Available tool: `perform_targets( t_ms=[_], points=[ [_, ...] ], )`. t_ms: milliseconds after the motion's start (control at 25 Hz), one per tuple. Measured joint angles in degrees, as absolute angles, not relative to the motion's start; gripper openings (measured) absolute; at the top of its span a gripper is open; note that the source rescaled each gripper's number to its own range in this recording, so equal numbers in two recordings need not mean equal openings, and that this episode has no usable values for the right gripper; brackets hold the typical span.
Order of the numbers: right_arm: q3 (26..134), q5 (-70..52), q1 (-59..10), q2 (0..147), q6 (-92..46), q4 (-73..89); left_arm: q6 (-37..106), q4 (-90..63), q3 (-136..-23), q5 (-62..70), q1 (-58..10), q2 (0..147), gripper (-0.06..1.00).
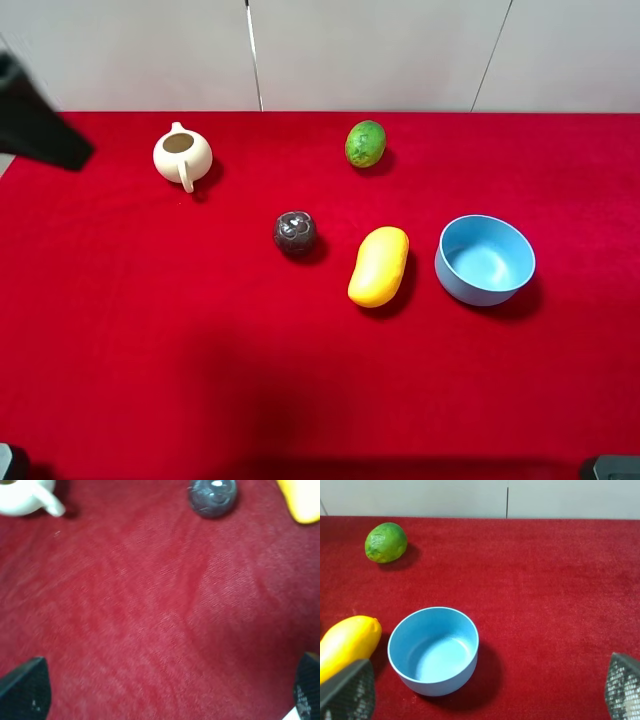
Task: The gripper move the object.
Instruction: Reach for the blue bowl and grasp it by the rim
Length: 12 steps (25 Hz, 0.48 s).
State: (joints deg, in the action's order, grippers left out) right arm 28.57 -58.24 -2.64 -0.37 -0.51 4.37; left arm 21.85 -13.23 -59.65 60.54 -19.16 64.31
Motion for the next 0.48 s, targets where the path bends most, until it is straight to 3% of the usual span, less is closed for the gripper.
perform_targets(
  t_ms=[480],
  points=[
    [28.6,-58.2,-2.6,-0.4,-0.5,4.4,21.9,-13.0,-76.2,63.6,-30.8,84.9,0.99]
  ],
)
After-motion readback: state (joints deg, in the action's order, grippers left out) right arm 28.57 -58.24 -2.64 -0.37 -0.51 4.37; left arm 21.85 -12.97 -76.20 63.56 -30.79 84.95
